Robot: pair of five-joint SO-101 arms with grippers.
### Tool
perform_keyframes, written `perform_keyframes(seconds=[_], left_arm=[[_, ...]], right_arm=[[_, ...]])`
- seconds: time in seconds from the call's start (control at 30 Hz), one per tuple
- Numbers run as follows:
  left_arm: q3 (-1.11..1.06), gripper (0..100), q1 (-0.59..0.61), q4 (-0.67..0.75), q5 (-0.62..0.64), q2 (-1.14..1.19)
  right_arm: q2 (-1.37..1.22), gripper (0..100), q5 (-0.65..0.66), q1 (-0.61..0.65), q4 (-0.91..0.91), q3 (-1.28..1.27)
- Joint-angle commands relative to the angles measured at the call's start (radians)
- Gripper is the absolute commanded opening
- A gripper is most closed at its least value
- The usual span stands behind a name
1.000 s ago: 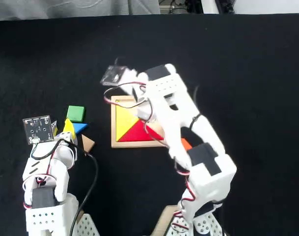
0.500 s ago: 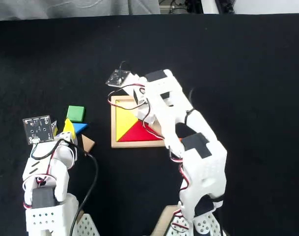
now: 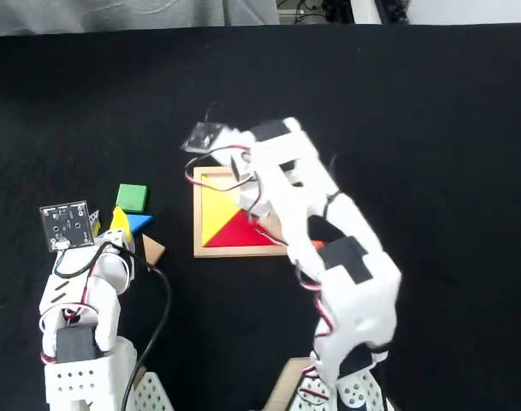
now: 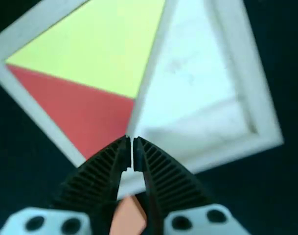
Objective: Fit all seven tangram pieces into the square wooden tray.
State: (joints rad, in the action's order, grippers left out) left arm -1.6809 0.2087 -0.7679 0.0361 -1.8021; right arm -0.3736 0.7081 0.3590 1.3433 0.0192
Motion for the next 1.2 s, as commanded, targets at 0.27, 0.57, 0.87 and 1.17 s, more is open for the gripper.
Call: perform_keyframes(seconds=[0.27, 0.57, 0.87, 1.17], left_arm=[[-0.021, 12, -0.008, 0.018, -0.008, -0.006], [-0.021, 12, -0.008, 0.018, -0.008, -0.006], [-0.021, 12, -0.008, 0.018, -0.008, -0.006], [-0.021, 12, -0.008, 0.018, -0.008, -0.006]], right_arm=[[0.676, 1.1, -0.107, -0.135, 0.098, -0.348], [0.842, 18.8, -0.315, -0.19, -0.064, -0.792], [0.651, 18.1, -0.35, -0.21, -0.181, -0.829], [0.504, 17.8, -0.35, -0.21, -0.315, -0.826]])
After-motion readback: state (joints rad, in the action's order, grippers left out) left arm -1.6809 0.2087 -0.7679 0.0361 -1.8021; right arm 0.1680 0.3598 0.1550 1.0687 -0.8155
